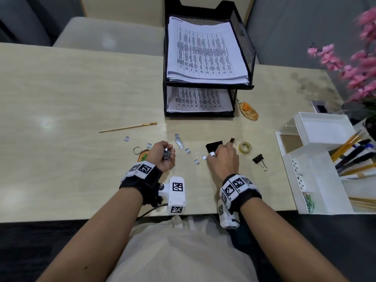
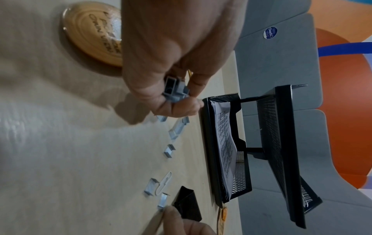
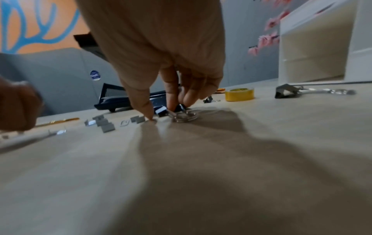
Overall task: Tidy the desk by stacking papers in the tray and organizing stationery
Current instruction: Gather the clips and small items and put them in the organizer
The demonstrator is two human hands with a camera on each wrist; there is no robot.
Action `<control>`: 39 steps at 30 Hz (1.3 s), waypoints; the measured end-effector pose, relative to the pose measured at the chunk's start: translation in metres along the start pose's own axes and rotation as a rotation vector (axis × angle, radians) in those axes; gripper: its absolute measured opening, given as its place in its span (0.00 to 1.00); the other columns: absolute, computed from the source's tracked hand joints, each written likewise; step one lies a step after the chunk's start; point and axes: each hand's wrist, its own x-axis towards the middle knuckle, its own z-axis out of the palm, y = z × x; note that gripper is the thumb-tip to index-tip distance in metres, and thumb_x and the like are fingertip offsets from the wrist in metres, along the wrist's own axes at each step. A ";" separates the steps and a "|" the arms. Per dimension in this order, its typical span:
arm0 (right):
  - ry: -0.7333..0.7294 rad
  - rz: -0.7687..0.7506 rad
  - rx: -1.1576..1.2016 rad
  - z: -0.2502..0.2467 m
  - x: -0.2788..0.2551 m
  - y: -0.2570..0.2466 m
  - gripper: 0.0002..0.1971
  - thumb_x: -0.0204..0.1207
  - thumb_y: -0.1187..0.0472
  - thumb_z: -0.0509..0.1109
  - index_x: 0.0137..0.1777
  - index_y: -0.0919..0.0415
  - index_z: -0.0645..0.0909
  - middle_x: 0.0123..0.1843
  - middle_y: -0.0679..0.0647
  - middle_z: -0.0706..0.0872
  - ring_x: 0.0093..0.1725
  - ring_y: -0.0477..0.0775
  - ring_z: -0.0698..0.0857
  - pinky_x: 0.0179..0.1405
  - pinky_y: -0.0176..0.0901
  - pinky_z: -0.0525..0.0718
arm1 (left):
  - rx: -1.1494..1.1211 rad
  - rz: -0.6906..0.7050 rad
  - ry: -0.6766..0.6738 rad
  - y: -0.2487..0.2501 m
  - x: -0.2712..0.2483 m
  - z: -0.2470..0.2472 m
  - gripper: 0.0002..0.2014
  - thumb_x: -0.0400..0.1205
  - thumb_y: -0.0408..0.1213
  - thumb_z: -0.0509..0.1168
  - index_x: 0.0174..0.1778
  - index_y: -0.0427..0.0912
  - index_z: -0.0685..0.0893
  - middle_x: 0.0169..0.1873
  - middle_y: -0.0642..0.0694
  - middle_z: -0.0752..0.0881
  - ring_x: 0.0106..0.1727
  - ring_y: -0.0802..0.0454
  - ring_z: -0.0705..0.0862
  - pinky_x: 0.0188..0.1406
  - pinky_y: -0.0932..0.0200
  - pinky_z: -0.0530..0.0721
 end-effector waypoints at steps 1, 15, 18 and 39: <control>0.000 0.003 0.003 0.002 -0.001 -0.002 0.09 0.74 0.62 0.64 0.49 0.69 0.79 0.57 0.62 0.78 0.55 0.65 0.79 0.50 0.49 0.75 | 0.000 0.001 0.003 0.000 -0.001 0.000 0.19 0.84 0.38 0.50 0.26 0.43 0.69 0.11 0.50 0.74 0.09 0.59 0.71 0.10 0.75 0.69; -0.019 -0.135 0.073 0.011 -0.014 -0.005 0.09 0.77 0.64 0.62 0.46 0.69 0.81 0.50 0.61 0.81 0.48 0.62 0.81 0.40 0.43 0.72 | -0.011 -0.009 -0.009 0.002 0.000 -0.009 0.18 0.84 0.38 0.51 0.27 0.42 0.70 0.11 0.49 0.75 0.10 0.59 0.72 0.11 0.73 0.71; -0.055 -0.163 0.044 0.010 -0.010 -0.006 0.09 0.76 0.65 0.62 0.47 0.70 0.81 0.50 0.63 0.81 0.48 0.64 0.81 0.40 0.44 0.73 | -0.022 -0.012 0.003 0.002 0.001 -0.012 0.18 0.84 0.38 0.52 0.27 0.42 0.71 0.12 0.49 0.75 0.11 0.58 0.73 0.12 0.74 0.72; -0.061 -0.203 0.336 -0.012 -0.003 -0.025 0.09 0.74 0.70 0.67 0.52 0.68 0.86 0.53 0.62 0.86 0.47 0.54 0.81 0.54 0.42 0.79 | 0.044 -0.032 -0.100 -0.002 -0.011 -0.008 0.17 0.87 0.38 0.52 0.35 0.34 0.77 0.23 0.42 0.80 0.19 0.55 0.81 0.20 0.68 0.84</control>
